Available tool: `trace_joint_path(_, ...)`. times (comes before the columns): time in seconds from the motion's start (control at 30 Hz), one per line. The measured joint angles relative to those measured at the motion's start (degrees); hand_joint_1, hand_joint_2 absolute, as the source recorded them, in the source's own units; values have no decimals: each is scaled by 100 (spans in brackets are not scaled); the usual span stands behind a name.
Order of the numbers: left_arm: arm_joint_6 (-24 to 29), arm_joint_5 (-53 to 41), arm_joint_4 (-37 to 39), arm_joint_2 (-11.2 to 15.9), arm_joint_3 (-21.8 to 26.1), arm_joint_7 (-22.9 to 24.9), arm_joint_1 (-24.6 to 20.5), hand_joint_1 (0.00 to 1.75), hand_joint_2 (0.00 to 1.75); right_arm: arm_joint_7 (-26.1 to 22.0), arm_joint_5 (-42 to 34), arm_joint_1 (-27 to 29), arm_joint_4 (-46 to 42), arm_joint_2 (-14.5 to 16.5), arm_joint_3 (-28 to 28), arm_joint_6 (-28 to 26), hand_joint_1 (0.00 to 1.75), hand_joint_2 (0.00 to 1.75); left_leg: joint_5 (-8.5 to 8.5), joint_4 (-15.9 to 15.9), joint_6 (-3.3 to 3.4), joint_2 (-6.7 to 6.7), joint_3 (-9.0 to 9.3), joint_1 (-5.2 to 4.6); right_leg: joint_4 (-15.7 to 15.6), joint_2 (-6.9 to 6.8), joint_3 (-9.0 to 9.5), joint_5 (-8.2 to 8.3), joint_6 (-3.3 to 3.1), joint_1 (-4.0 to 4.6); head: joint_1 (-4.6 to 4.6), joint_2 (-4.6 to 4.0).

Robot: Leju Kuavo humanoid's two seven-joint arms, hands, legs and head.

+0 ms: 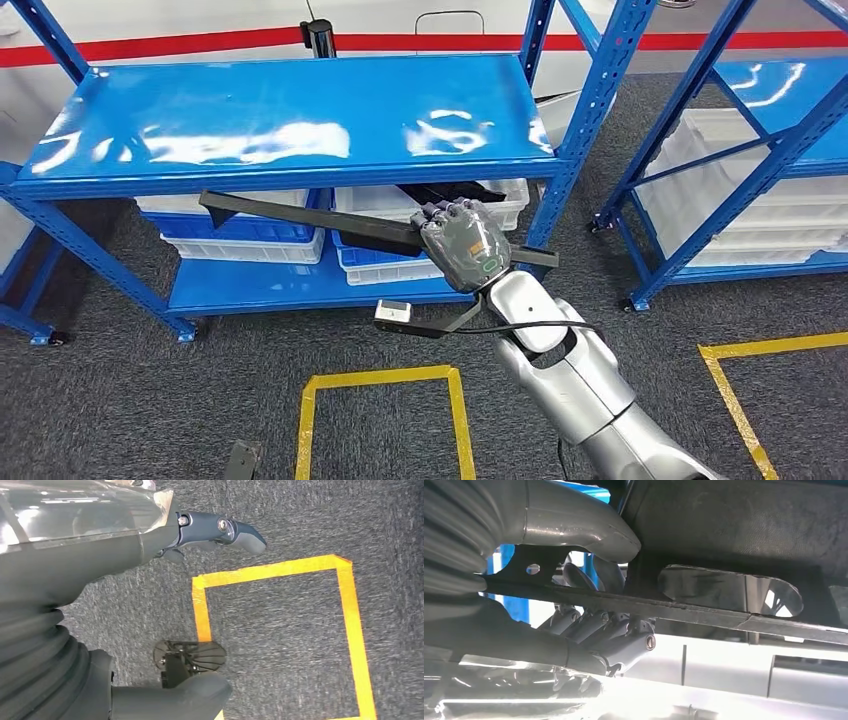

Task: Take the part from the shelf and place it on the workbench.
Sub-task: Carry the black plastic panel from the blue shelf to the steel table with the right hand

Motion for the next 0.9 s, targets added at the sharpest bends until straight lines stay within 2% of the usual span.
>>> trace_joint_path(0.03,-9,-9,-2,7,-2,7,-12,0,175,12,26,6,-55,1,-20,31,154,175,62,-3,-30,2,-30,-5,-262,2,144,-55,-40,18,-6,0)
trace_joint_path(0.07,-16,-15,-2,14,-4,9,-20,0,175,19,52,19,-100,1,-36,64,154,175,123,-13,-61,4,-48,-4,-367,4,160,-63,-72,31,-17,0)
trace_joint_path(0.1,-18,-21,-2,28,-6,9,-23,0,175,27,77,41,-130,-1,-51,101,154,175,155,-19,-91,-2,-64,10,-354,0,109,-13,-110,-5,-23,0)
trace_joint_path(0.13,-19,-26,-2,45,-8,9,-24,0,175,35,101,65,-157,-2,-63,135,154,175,95,21,-124,-14,-98,25,-358,-9,73,42,-163,-33,-23,0)
trace_joint_path(0.17,-22,-30,-2,60,-11,10,-23,0,175,43,116,92,-180,-2,-75,157,154,175,-87,156,-161,-28,-159,42,-361,-21,32,113,-225,-60,-34,0)
trace_joint_path(0.2,-25,-33,-2,75,-17,11,-26,0,175,49,125,116,-202,-2,-86,172,154,175,-360,400,-198,-42,-249,61,-365,-33,-26,193,-276,-86,-42,0)
trace_joint_path(0.23,-28,-38,-2,84,-26,13,-31,0,175,52,129,136,-225,-2,-94,179,154,175,-685,761,-237,-48,-356,75,-361,-38,-102,273,-307,-74,-51,0)
trace_joint_path(0.27,-31,-43,-2,90,-36,15,-39,0,175,53,129,157,-243,-4,-103,180,154,175,-950,1168,-276,-48,-453,91,-356,-41,-197,352,-319,-71,-59,0)
trace_joint_path(0.3,-32,-48,-2,96,-47,16,-47,0,175,54,129,180,-254,-8,-113,181,154,175,-1079,1512,-311,-47,-506,108,-348,-41,-294,426,-310,-71,-61,0)
trace_joint_path(0.33,-33,-52,-2,102,-59,16,-54,0,175,54,130,205,-263,-15,-121,185,154,175,-1076,1722,-343,-46,-485,131,-334,-42,-395,495,-294,-75,-61,0)
trace_joint_path(0.37,-34,-53,-2,108,-69,15,-62,0,175,54,133,230,-270,-25,-127,188,154,175,-961,1731,-367,-45,-366,157,-308,-42,-495,555,-271,-82,-62,0)
trace_joint_path(0.4,-37,-52,-3,114,-77,12,-74,0,175,54,135,250,-282,-34,-132,193,154,175,-810,1522,-390,-43,-129,186,-265,-42,-600,605,-241,-94,-63,0)
trace_joint_path(0.43,-48,-51,-6,119,-83,6,-91,0,175,53,138,263,-301,-40,-135,199,154,175,-748,1158,-409,-45,172,212,-209,-41,-698,646,-206,-104,-66,0)
trace_joint_path(0.47,-64,-56,-10,120,-86,1,-114,0,175,51,140,267,-323,-44,-145,204,154,175,-772,743,-407,-51,474,214,-148,-39,-784,680,-164,-104,-66,0)
trace_joint_path(0.5,-79,-66,-14,119,-88,1,-135,0,175,47,142,264,-342,-42,-154,210,154,175,-835,422,-384,-61,693,207,-107,-40,-843,717,-118,-99,-60,0)
trace_joint_path(0.53,-89,-82,-16,117,-91,4,-154,0,175,41,142,256,-358,-35,-163,218,154,175,-917,236,-348,-72,797,185,-85,-42,-873,755,-74,-89,-55,0)
trace_joint_path(0.57,-91,-97,-16,117,-93,15,-164,0,175,34,140,248,-365,-28,-171,228,154,175,-921,174,-287,-79,813,153,-92,-43,-888,807,-27,-82,-46,0)
trace_joint_path(0.63,-86,-110,-14,114,-95,37,-173,0,175,27,133,238,-368,-25,-177,255,154,175,-794,151,-151,-59,724,134,-94,-35,-946,848,43,-68,-43,0)
trace_joint_path(0.67,-87,-109,-14,116,-95,43,-177,0,175,24,129,238,-369,-31,-182,269,154,175,-706,129,-76,-42,656,131,-5,-29,-1022,744,36,-65,-34,0)
trace_joint_path(0.73,-96,-109,-13,120,-93,43,-186,0,175,20,123,240,-369,-48,-191,282,154,175,-552,107,14,-18,509,131,374,-20,-1206,333,-40,-77,-13,0)
trace_joint_path(0.77,-101,-108,-13,122,-93,41,-186,0,175,14,120,241,-369,-54,-194,283,154,175,-490,108,35,-16,429,127,668,-19,-1292,95,-76,-77,0,0)
trace_joint_path(0.83,-120,-108,-13,122,-93,29,-186,0,175,-1,108,245,-369,-66,-198,282,154,175,-361,115,38,-12,263,114,1305,-18,-1402,-213,-62,-79,8,0)
trace_joint_path(0.87,-128,-108,-13,120,-93,21,-186,0,175,-16,99,249,-369,-73,-200,281,154,175,-281,119,34,-7,160,108,1566,-18,-1396,-262,-18,-78,7,0)
trace_joint_path(0.9,-134,-108,-13,117,-93,14,-187,0,175,-32,90,253,-369,-81,-203,281,154,175,-202,123,24,-4,58,104,1653,-18,-1304,-203,42,-78,7,0)
